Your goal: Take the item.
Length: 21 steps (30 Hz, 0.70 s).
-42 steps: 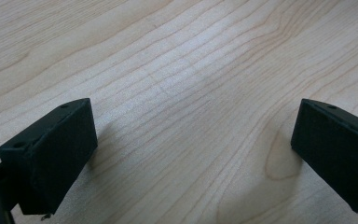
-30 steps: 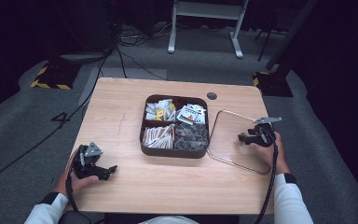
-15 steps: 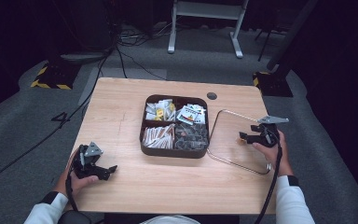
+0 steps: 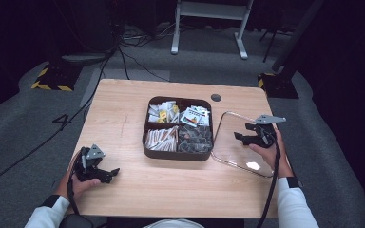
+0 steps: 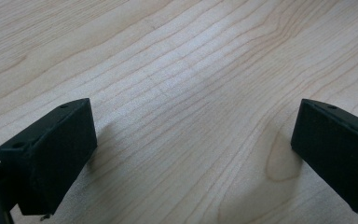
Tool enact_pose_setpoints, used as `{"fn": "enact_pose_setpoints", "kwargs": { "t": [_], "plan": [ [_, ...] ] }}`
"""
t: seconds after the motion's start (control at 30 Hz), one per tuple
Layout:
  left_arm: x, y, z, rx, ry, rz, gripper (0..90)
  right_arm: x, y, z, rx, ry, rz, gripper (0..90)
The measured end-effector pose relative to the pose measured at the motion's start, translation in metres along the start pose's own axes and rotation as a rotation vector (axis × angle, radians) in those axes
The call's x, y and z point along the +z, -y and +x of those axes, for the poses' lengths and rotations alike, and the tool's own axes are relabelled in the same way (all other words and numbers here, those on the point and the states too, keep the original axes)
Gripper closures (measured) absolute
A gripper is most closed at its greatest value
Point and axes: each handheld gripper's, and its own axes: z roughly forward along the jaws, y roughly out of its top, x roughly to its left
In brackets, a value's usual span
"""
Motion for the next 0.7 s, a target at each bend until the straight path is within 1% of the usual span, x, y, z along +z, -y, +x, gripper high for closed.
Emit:
{"fn": "enact_pose_setpoints", "kwargs": {
  "t": [0.07, 0.27, 0.43, 0.53, 0.6, 0.7],
  "plan": [
    [0.000, 0.000, 0.000, -0.002, 0.001, 0.000, 0.4, 0.002, -0.006, 0.005, -0.025, -0.005, -0.005, 31.4],
    [0.000, 0.000, -0.001, -0.005, -0.004, 0.000, 0.5, 0.011, -0.024, 0.020, -0.066, -0.030, -0.006, 31.4],
    [-0.001, 0.001, -0.001, -0.008, -0.008, 0.000, 0.5, 0.015, -0.046, 0.030, -0.076, -0.048, -0.037, 31.1],
    [-0.001, 0.001, -0.001, -0.008, -0.007, 0.000, 0.5, 0.021, -0.060, 0.040, -0.108, -0.059, -0.044, 31.1],
    [-0.001, 0.002, -0.001, -0.008, -0.007, 0.000, 0.5, 0.028, -0.069, 0.049, -0.127, -0.073, -0.041, 30.8],
    [-0.001, 0.002, -0.001, -0.008, -0.005, -0.001, 0.5, 0.038, -0.080, 0.060, -0.132, -0.102, -0.047, 30.5]
  ]
}}
